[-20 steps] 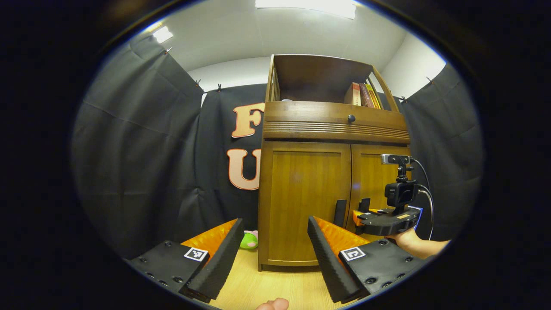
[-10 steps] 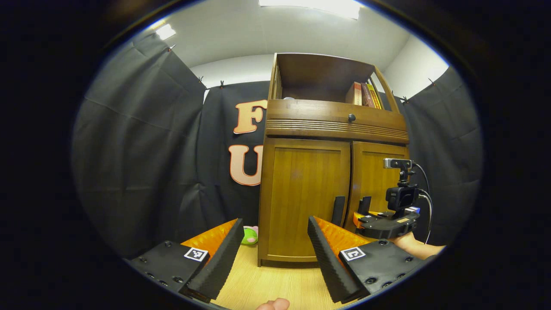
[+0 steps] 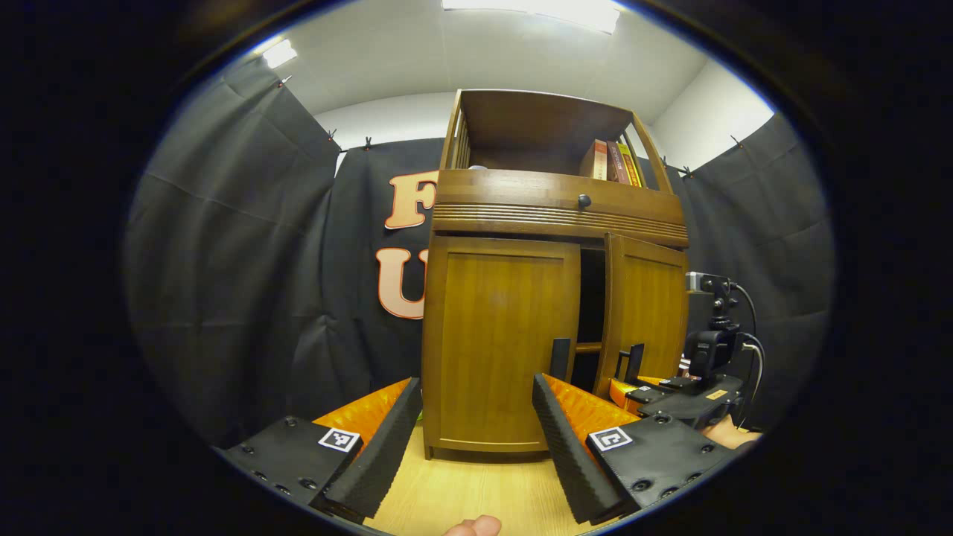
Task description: Open the right door of the double-door shoe cabinet with the right hand, and open the left door with the left hand.
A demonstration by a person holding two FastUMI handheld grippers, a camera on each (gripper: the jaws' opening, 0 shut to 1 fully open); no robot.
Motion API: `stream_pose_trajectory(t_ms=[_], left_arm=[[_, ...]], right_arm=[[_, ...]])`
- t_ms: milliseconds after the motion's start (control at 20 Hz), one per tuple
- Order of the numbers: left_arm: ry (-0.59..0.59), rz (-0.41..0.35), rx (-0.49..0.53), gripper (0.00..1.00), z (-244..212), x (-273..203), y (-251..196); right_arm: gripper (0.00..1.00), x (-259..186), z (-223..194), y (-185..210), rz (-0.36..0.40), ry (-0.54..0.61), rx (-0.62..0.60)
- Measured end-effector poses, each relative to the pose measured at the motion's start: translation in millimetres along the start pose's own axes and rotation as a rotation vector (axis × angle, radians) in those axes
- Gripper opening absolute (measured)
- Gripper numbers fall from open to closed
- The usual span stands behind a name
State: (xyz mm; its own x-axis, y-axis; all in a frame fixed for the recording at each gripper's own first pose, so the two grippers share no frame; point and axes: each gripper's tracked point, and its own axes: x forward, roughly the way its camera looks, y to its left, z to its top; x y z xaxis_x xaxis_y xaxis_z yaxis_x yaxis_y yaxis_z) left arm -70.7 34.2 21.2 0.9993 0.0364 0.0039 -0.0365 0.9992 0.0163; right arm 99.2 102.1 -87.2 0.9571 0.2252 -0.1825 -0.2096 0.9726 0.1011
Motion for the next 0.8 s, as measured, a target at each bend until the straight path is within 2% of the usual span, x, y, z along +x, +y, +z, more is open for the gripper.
stream_pose_trajectory(t_ms=[100,350,450,550,700,750,800], left_arm=[[0.004,-0.001,-0.004,0.96,-3,1,-8],[0.016,-0.012,-0.006,0.94,-11,8,-30],[0.005,-0.014,0.020,0.96,-11,12,-36],[-0.008,-0.008,0.043,0.94,-11,16,-39],[-0.013,-0.007,0.029,0.94,-12,20,-48],[-0.015,-0.010,0.023,0.94,-12,22,-52],[-0.013,-0.012,0.023,0.94,-14,24,-57]], right_arm=[[0.29,-16,-1,-6,0.003,0.002,0.012],[0.29,-55,-5,-29,-0.008,0.004,0.007],[0.29,-72,-9,-39,-0.015,0.019,-0.008],[0.29,-86,-13,-51,-0.018,0.032,-0.004],[0.29,-105,-24,-70,-0.051,0.061,0.029],[0.31,-111,-17,-76,-0.063,0.026,0.034],[0.32,-119,-21,-82,-0.076,0.038,0.044]])
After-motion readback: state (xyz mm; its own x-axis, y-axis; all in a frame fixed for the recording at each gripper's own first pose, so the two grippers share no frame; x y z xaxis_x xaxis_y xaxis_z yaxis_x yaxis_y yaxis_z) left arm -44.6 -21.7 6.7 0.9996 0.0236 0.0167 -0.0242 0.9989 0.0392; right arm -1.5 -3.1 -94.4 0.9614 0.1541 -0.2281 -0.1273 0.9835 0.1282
